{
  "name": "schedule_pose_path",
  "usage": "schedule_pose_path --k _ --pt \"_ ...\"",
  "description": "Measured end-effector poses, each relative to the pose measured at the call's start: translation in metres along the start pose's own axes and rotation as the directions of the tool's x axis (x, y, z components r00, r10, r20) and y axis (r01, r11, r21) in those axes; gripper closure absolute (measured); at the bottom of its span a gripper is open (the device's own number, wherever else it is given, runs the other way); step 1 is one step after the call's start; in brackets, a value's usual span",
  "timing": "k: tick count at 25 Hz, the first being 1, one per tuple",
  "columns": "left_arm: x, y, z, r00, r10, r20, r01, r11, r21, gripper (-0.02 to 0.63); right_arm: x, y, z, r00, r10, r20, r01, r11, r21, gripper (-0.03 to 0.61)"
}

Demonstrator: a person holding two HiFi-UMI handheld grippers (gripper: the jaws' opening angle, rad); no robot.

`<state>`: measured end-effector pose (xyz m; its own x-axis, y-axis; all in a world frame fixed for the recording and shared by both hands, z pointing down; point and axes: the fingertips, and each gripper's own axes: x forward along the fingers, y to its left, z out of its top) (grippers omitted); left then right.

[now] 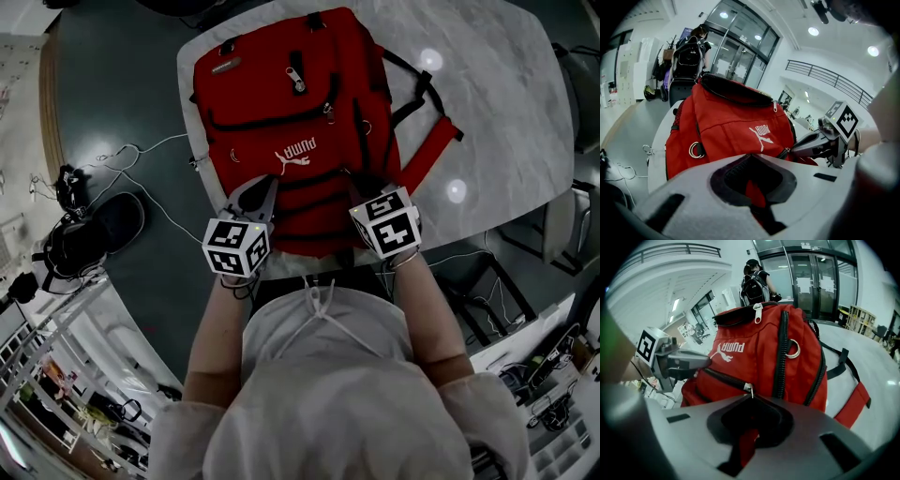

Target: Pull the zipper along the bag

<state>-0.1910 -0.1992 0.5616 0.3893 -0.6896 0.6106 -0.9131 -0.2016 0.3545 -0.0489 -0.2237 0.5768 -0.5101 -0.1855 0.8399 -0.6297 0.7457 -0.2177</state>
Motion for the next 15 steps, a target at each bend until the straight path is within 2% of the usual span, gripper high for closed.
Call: schedule_pose_path --k 7,12,15 --pt "0.000 0.001 -0.001 0.999 0.043 -0.002 -0.043 0.999 0.023 0.594 0.006 0.000 -0.001 1.000 -0.013 0.005 0.013 1.000 0.024 0.549" --pt "-0.002 0.000 0.000 0.998 0.057 -0.019 -0.057 0.998 0.037 0.595 -0.005 0.007 0.007 0.998 -0.064 0.021 0.064 0.998 -0.016 0.549" --pt "-0.002 0.000 0.004 0.997 0.077 -0.028 -0.075 0.995 0.070 0.594 -0.010 0.010 0.013 0.996 -0.081 0.040 0.081 0.997 0.007 0.549"
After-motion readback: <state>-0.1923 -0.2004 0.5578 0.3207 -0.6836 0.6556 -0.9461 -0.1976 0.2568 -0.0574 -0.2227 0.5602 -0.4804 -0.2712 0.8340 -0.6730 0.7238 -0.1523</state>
